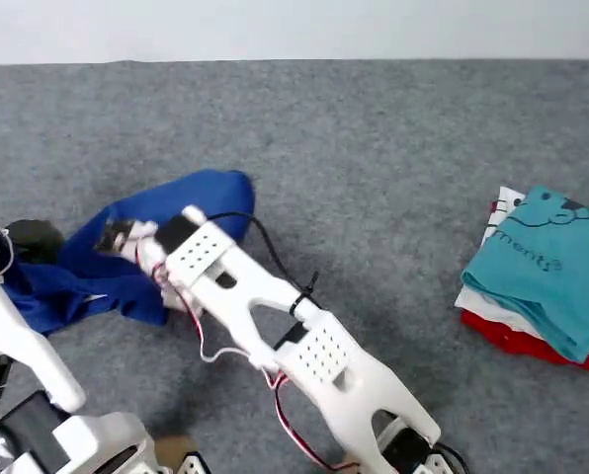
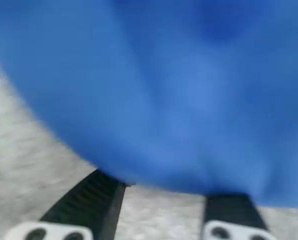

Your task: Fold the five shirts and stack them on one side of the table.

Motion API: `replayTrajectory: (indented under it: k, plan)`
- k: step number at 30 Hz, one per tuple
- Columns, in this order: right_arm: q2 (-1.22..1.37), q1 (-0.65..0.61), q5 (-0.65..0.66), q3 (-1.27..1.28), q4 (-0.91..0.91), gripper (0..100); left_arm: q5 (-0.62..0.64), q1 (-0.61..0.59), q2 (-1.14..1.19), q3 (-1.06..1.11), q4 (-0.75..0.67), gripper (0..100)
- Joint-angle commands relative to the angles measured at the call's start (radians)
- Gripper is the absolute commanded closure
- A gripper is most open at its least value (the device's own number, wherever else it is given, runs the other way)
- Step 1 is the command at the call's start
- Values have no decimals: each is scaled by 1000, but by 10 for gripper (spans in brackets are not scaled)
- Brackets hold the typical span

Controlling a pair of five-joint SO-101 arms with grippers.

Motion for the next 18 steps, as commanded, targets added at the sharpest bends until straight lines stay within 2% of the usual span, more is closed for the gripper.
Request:
replayTrajectory:
  k: [1,3,11,18]
  plan:
    - [30,51,12,-230,50,995,8,-6,-23,-10,3,995]
    - [35,81,12,-327,107,969,8,-5,-23,-10,9,995]
    - [24,162,68,-601,216,987,8,3,-61,-59,46,995]
    - [-19,168,72,-568,214,987,5,11,-94,-101,52,995]
